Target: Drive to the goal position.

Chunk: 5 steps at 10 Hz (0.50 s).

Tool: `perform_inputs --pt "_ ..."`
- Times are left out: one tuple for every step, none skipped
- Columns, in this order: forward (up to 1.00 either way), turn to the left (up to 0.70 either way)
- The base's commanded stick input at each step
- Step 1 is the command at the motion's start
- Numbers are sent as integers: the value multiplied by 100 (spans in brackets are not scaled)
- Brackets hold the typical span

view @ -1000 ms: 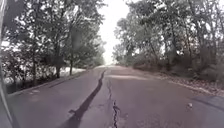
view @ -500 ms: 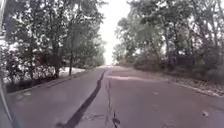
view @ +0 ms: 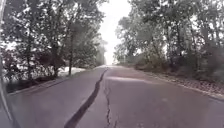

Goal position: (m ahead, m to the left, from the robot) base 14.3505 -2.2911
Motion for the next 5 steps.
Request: perform_inputs --pt "70 0" --pt "70 0" --pt "70 0" --pt "70 0" --pt "70 0"
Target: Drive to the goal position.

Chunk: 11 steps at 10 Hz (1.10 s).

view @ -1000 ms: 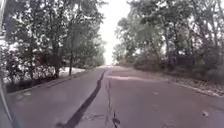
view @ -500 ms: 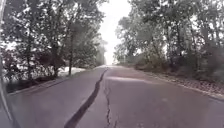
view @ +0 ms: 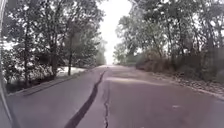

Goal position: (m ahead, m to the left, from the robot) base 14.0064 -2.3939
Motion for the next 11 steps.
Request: perform_inputs --pt "70 0" --pt "70 0" --pt "70 0" --pt "70 0" --pt "70 0" --pt "70 0" --pt "70 0" --pt "70 0" --pt "70 0" --pt "70 0" --pt "70 0"
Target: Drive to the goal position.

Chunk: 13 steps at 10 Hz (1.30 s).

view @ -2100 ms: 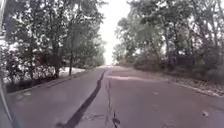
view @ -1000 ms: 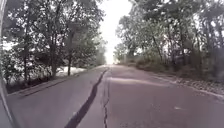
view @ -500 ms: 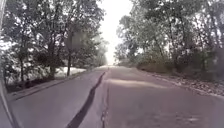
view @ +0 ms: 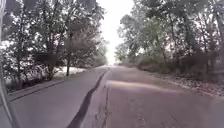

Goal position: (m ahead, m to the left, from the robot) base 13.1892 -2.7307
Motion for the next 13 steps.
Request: perform_inputs --pt "70 0" --pt "70 0" --pt "70 0" --pt "70 0" --pt "70 0" --pt "70 0" --pt "70 0" --pt "70 0" --pt "70 0" --pt "70 0" --pt "70 0" --pt "70 0" --pt "70 0"
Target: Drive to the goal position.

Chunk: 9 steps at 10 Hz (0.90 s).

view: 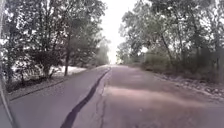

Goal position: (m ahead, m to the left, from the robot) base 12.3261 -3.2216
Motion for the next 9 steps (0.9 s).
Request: perform_inputs --pt "70 0" --pt "70 0" --pt "70 0" --pt "70 0" --pt "70 0" --pt "70 0" --pt "70 0" --pt "70 0" --pt "70 0"
